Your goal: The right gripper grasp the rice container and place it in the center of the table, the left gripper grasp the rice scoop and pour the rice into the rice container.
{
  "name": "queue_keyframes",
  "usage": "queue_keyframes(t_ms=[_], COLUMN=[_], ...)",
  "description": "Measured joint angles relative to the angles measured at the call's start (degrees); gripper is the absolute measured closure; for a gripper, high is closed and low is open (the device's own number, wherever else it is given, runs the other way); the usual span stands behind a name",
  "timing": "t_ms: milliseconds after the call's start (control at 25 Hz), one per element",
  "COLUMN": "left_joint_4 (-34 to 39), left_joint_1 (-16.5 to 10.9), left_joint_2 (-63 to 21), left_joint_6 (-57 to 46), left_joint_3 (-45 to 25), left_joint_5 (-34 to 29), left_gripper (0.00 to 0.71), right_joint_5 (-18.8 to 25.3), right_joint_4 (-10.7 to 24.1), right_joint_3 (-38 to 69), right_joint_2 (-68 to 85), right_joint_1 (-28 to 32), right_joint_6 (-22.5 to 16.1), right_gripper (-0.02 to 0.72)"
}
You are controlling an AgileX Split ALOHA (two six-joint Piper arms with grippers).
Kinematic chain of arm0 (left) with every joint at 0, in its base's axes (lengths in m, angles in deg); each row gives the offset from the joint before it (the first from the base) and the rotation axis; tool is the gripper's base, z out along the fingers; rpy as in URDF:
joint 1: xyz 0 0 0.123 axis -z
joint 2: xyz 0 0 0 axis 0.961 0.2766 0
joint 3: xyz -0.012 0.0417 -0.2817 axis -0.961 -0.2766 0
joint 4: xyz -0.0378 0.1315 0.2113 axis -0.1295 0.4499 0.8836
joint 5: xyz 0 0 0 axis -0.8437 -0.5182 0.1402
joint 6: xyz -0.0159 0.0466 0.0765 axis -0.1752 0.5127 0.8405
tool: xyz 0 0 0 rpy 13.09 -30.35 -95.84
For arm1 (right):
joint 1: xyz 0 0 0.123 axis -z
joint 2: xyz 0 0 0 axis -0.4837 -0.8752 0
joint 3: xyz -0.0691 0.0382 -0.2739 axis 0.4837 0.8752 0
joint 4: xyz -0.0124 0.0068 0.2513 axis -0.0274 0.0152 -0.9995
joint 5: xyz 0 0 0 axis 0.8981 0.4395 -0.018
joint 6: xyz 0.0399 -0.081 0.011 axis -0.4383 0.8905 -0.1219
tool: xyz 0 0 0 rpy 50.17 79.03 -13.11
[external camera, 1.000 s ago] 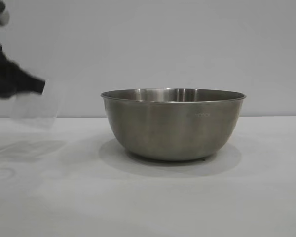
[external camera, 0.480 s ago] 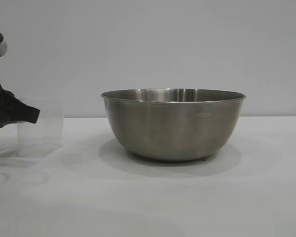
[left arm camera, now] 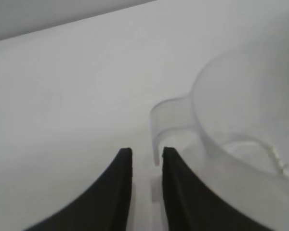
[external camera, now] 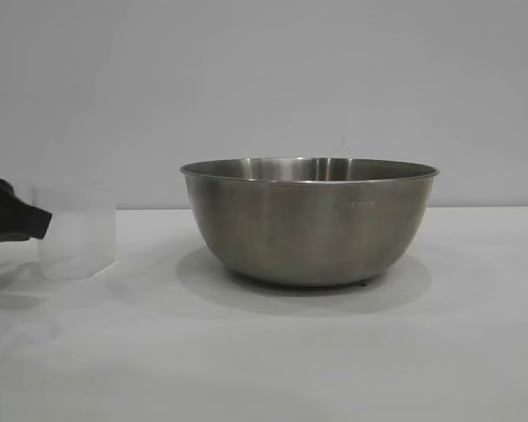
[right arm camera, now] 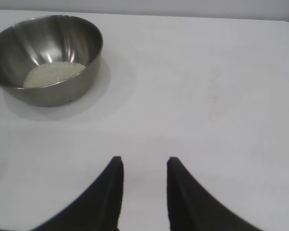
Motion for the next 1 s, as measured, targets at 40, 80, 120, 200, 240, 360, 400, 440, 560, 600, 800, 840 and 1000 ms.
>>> queue_keyframes(t_ms=[40,80,120,200,240,360,400,440,560,600,800,840,1000], left_joint_4=[0.00,0.00,0.00,0.00,0.00,0.00,-0.11,-0.32,-0.84,-0.95,-1.17,-1.30,-1.30], left_joint_1=[0.00,0.00,0.00,0.00,0.00,0.00,0.00,0.00,0.00,0.00,0.00,0.00,0.00], left_joint_2=[-2.80,-5.84,-9.01,-15.18,-18.81,-29.82,-33.85,-37.22,-47.95,-50.50,-60.22,-61.45,-69.97], left_joint_6=[0.00,0.00,0.00,-0.32,-0.59,-1.11,-1.33,-1.33,-1.15,-0.30,3.03,3.03,3.07], left_joint_3=[-0.61,-1.10,-1.37,-1.74,-1.85,-1.97,-2.07,-2.07,-1.29,-0.75,0.37,0.37,0.37], left_joint_5=[0.00,0.00,0.00,-0.10,-0.96,-8.32,-11.50,-14.95,-26.27,-30.54,-44.87,-48.14,-57.52], left_gripper=[0.578,0.578,0.578,0.538,0.550,0.550,0.550,0.550,0.550,0.550,0.550,0.550,0.550], right_joint_5=[0.00,0.00,0.00,0.00,0.00,0.00,0.00,0.00,0.00,0.00,0.00,0.00,0.00], right_joint_4=[0.00,0.00,0.00,0.00,0.00,0.00,0.00,0.00,0.00,0.00,0.00,0.00,0.00], right_joint_3=[0.00,0.00,0.00,0.00,0.00,0.00,0.00,0.00,0.00,0.00,0.00,0.00,0.00], right_joint_2=[0.00,0.00,0.00,0.00,0.00,0.00,0.00,0.00,0.00,0.00,0.00,0.00,0.00], right_joint_1=[0.00,0.00,0.00,0.00,0.00,0.00,0.00,0.00,0.00,0.00,0.00,0.00,0.00], right_joint_6=[0.00,0.00,0.00,0.00,0.00,0.00,0.00,0.00,0.00,0.00,0.00,0.00,0.00], right_gripper=[0.488,0.488,0.488,0.488,0.488,0.488,0.488,0.488,0.488,0.488,0.488,0.488,0.488])
